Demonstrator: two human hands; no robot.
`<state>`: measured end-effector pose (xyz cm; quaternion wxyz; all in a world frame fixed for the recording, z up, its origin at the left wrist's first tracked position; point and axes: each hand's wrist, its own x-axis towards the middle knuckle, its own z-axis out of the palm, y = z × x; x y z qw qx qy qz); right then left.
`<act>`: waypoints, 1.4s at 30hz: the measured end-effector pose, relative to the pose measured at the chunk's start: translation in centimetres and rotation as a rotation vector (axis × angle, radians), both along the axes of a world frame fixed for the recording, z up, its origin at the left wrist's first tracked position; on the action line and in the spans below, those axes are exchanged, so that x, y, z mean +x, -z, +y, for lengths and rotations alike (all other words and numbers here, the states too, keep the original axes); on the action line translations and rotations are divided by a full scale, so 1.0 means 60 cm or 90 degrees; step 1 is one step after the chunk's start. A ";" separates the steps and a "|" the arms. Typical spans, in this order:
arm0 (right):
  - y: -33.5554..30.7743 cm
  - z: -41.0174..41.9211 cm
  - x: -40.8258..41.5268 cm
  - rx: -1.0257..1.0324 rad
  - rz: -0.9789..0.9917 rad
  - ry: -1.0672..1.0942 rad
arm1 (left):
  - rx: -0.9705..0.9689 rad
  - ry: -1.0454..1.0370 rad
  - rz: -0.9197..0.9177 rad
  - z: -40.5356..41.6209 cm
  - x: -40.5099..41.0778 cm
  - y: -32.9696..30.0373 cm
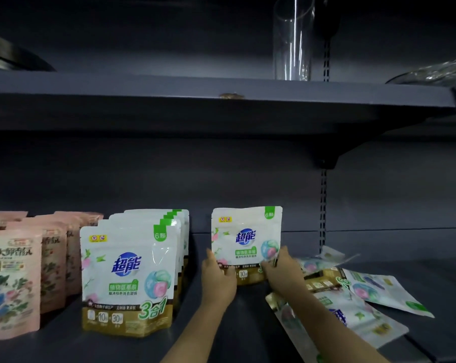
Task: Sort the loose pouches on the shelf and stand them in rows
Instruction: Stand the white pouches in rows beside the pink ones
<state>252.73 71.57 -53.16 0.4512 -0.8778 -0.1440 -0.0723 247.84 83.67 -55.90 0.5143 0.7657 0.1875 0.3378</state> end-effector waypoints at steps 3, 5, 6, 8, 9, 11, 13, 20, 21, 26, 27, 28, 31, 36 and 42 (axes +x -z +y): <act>0.011 0.005 0.005 0.040 0.009 0.015 | -0.022 0.018 0.012 0.006 0.015 0.008; 0.016 0.010 0.011 0.029 0.002 0.023 | -0.041 0.013 0.009 0.010 0.018 0.010; 0.018 0.013 0.013 0.025 0.000 0.027 | -0.047 0.012 0.010 0.013 0.019 0.012; 0.021 0.018 0.014 0.019 0.006 0.033 | -0.040 0.017 0.015 0.016 0.020 0.018; 0.023 0.020 0.014 0.017 0.005 0.036 | -0.033 0.021 0.019 0.017 0.021 0.020; 0.022 0.022 0.013 0.012 -0.002 0.041 | -0.028 0.030 0.019 0.019 0.024 0.023; 0.021 0.021 0.013 0.010 -0.004 0.040 | -0.029 0.036 0.017 0.023 0.029 0.025; 0.020 0.027 0.019 -0.002 0.006 0.035 | -0.039 0.049 0.013 0.031 0.037 0.023; 0.020 0.028 0.019 -0.001 0.008 0.038 | -0.039 0.052 0.012 0.031 0.037 0.023; 0.022 0.027 0.020 -0.024 0.009 0.037 | -0.029 0.061 0.008 0.035 0.038 0.028; 0.022 0.028 0.021 -0.025 0.010 0.037 | -0.027 0.062 0.010 0.035 0.037 0.029; 0.023 0.028 0.021 -0.023 0.012 0.038 | -0.028 0.063 0.013 0.033 0.034 0.027; 0.020 0.027 0.017 -0.006 -0.001 0.045 | -0.009 0.030 0.014 0.022 0.022 0.017; -0.009 0.004 0.008 -0.014 -0.074 0.083 | 0.151 -0.125 -0.173 -0.006 0.004 -0.012; -0.032 -0.044 0.011 -0.004 -0.114 0.127 | 0.313 0.001 -0.194 -0.075 0.014 -0.061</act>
